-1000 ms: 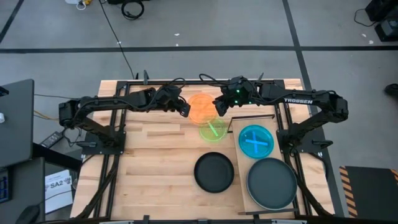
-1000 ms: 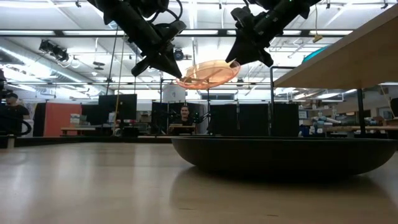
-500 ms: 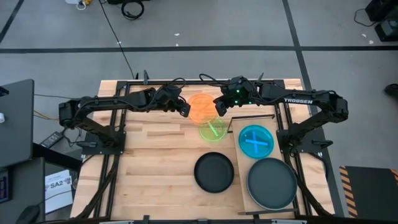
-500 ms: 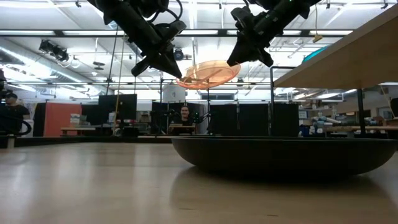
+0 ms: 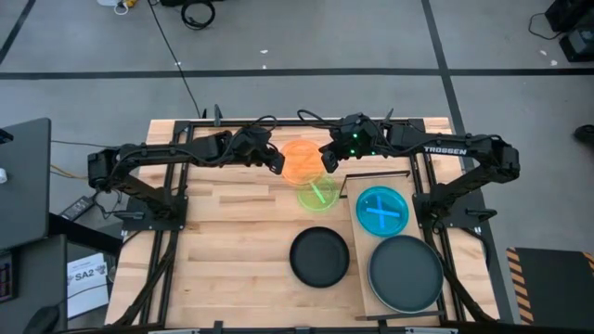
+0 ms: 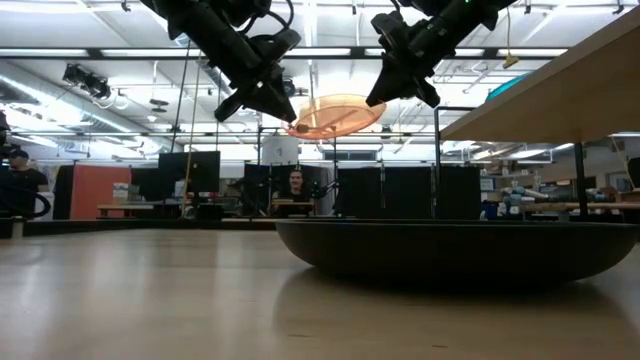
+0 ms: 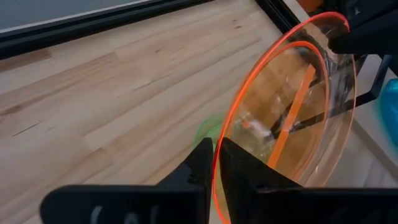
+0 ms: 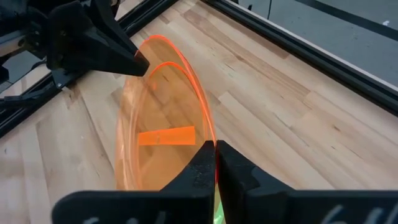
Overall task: Place and stack plates onto a shelf
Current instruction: Stack the orange plate on top of the blue plate on the shelf
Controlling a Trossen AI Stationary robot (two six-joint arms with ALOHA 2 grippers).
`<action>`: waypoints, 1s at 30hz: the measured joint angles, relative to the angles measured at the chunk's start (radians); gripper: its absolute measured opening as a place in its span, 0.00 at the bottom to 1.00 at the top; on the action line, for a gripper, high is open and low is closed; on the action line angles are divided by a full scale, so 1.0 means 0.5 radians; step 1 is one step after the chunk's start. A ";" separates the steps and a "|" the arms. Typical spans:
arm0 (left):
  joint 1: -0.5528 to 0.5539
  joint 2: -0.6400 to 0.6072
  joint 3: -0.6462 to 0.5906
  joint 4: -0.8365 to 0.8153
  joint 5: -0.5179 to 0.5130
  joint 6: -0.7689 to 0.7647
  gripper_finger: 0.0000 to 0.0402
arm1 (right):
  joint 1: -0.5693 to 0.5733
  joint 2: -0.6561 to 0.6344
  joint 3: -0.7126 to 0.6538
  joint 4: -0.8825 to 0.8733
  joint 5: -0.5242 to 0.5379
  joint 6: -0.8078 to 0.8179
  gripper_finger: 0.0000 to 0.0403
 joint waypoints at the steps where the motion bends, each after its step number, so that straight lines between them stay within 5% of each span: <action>1: 0.000 0.000 0.000 0.004 0.001 0.000 0.09 | 0.000 0.000 0.000 0.000 0.000 0.000 0.03; 17: -0.001 0.001 0.000 0.084 0.020 0.071 0.30 | -0.030 -0.002 0.002 -0.036 -0.013 0.000 0.03; 30: -0.005 0.001 0.000 0.082 0.020 0.065 0.33 | -0.252 -0.003 0.227 -0.333 -0.023 -0.118 0.03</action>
